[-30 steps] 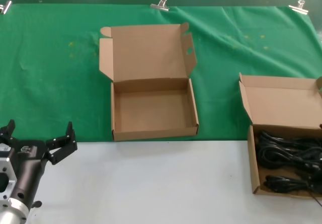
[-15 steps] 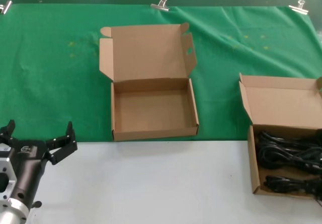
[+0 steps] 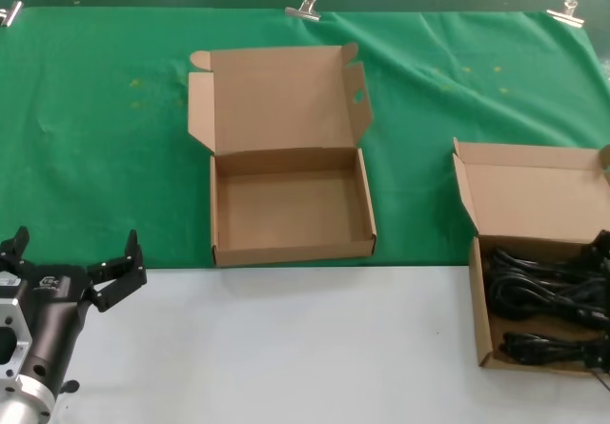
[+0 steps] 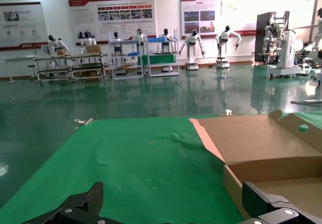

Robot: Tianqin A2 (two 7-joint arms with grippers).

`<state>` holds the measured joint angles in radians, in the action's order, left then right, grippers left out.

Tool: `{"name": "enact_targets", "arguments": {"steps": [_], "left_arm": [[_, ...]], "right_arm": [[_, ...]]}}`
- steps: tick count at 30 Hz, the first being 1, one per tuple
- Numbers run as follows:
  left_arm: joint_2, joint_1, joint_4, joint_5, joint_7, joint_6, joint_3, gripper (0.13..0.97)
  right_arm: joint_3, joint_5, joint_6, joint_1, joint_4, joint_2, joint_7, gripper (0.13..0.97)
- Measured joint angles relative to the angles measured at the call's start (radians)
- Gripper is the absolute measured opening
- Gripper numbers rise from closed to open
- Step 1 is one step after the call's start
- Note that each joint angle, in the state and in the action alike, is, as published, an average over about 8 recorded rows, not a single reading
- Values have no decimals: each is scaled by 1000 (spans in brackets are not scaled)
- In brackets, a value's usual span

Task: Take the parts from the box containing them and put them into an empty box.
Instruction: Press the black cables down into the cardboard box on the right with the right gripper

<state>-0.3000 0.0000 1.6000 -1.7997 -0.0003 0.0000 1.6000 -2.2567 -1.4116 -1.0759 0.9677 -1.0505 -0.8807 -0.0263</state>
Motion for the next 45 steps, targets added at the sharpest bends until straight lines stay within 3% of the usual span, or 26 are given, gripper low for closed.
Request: {"name": "enact_targets", "arguments": {"steps": [17,27,36,45], "left_arm": [[0,0,0,0,0,0,0,966],[0,0,0,0,0,0,0,966],[0,0,0,0,0,0,0,966],[0,0,0,0,0,0,0,966]], "right_arm": [[17,128,-38,141,330,188,-218,955],[31,159,-35,186,434,233,-272,922],[46,172,-57,167,388,213,-255,813],[60,176,-77,142,342,187,-247,639]]}}
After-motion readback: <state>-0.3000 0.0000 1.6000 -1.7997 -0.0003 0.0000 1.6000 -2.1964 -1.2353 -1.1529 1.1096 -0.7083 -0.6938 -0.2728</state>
